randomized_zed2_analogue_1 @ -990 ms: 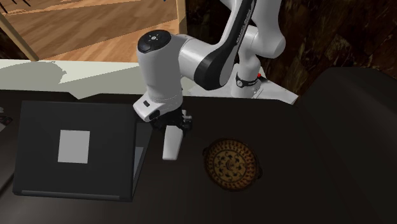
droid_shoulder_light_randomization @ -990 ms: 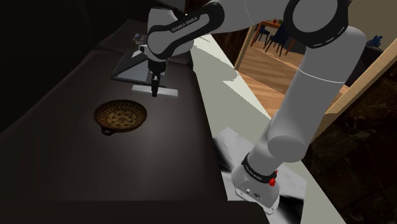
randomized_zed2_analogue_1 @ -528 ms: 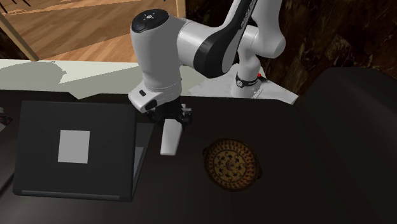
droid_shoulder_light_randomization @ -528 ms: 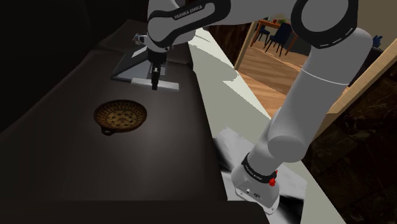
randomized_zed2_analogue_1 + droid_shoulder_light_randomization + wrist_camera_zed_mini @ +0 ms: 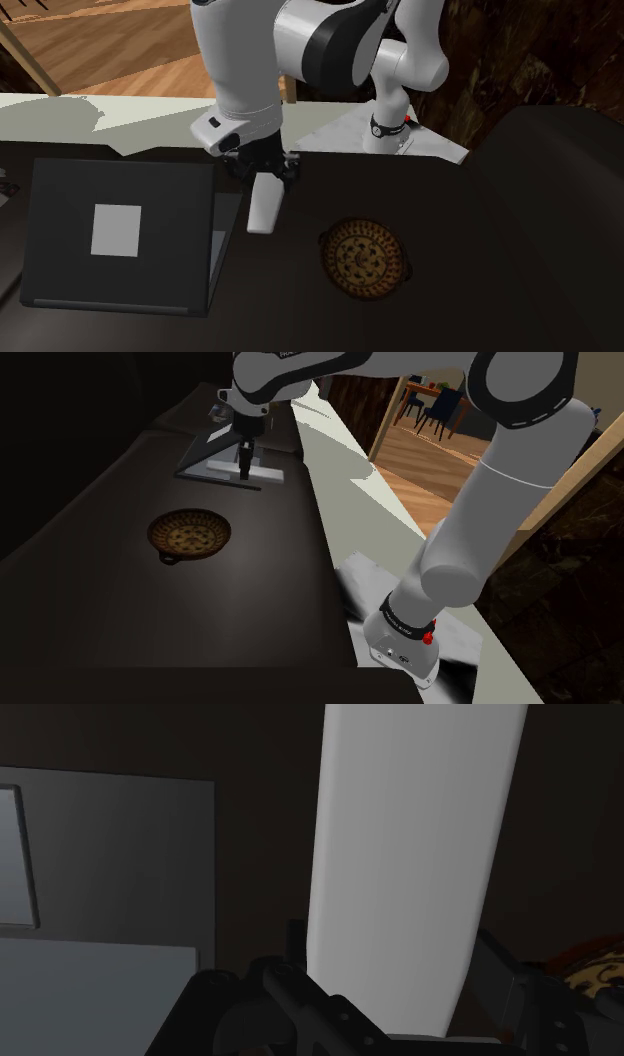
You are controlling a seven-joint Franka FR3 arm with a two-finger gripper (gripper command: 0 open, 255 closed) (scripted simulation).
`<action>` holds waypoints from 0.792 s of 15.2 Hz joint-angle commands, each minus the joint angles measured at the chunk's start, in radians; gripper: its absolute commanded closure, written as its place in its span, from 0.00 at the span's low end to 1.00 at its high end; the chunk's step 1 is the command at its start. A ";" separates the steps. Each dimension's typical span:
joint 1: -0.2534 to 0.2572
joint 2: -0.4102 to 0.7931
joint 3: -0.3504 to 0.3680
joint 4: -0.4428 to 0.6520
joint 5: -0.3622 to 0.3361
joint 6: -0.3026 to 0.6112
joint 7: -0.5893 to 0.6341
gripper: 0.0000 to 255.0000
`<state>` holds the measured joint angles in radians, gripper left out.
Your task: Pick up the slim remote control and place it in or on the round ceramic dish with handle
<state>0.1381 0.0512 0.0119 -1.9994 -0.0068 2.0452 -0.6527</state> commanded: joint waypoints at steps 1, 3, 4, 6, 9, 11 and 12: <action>0.001 -0.012 0.001 0.014 0.000 -0.026 0.001 1.00; 0.001 -0.018 0.001 0.028 0.000 -0.046 0.001 1.00; 0.013 -0.024 0.012 0.020 0.000 -0.045 0.024 1.00; 0.037 -0.034 0.035 0.008 0.000 -0.043 0.071 1.00; 0.073 -0.043 0.070 -0.001 0.001 -0.043 0.142 1.00; 0.097 -0.044 0.093 -0.001 0.001 -0.044 0.189 1.00; 0.109 -0.043 0.105 0.000 0.001 -0.044 0.213 1.00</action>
<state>0.2332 0.0080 0.1038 -2.0032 -0.0057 2.0043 -0.4676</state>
